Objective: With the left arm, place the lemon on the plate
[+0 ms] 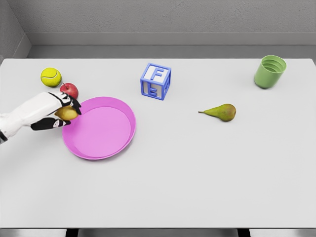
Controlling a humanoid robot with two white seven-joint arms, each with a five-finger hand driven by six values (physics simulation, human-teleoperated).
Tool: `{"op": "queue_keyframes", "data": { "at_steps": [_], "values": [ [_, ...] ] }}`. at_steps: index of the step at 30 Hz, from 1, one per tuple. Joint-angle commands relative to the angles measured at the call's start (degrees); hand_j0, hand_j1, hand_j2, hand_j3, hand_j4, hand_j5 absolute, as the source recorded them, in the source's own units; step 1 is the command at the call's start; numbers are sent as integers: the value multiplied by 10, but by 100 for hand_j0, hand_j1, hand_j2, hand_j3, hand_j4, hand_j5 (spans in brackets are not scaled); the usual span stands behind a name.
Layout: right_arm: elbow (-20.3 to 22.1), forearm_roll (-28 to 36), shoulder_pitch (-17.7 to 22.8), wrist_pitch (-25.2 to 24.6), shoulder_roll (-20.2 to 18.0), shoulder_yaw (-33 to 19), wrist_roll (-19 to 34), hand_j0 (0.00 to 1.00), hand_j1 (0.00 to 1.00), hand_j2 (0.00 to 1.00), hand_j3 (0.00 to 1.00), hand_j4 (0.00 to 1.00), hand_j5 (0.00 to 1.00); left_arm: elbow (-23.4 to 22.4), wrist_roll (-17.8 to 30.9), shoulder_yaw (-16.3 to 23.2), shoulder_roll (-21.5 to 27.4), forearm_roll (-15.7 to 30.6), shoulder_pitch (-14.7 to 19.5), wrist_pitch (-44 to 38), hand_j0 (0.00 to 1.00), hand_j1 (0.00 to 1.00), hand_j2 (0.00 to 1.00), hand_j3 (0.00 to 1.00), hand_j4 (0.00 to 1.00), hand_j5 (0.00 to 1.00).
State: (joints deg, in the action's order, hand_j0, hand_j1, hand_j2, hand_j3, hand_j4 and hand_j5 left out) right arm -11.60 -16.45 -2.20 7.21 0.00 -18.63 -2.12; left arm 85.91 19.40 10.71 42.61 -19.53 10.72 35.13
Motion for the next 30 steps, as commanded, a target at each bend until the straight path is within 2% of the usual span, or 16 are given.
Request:
{"op": "queue_keyframes", "data": {
  "at_steps": [1,7,10,11,12,19,22,25,30],
  "values": [
    [0,0,0,0,0,0,0,100,100,100,100,100,100,18,10,5,-14,3,0,-1,48,48,48,48,48,48],
    [0,0,0,0,0,0,0,100,100,100,100,100,100,29,11,24,-36,-13,11,-1,49,49,49,49,49,49],
    [0,0,0,0,0,0,0,100,100,100,100,100,100,37,11,29,-37,-14,13,-1,53,53,53,53,53,53],
    [0,0,0,0,0,0,0,100,100,100,100,100,100,37,10,30,-38,-12,16,-1,72,72,72,72,72,72],
    [0,0,0,0,0,0,0,100,100,100,100,100,100,37,9,30,-45,-8,17,-1,98,98,98,98,98,98],
    [0,0,0,0,0,0,0,100,100,100,100,100,100,30,9,17,-42,-7,22,-1,100,100,100,100,100,100],
    [0,0,0,0,0,0,0,100,100,100,100,100,100,27,9,-45,-37,-8,19,-1,100,100,100,100,100,100],
    [0,0,0,0,0,0,0,100,100,100,100,100,100,4,9,-75,-31,-6,16,-1,100,100,100,100,100,100],
    [0,0,0,0,0,0,0,100,100,100,100,100,100,2,9,-71,-32,0,12,-1,100,100,100,100,100,100]
  ]
}}
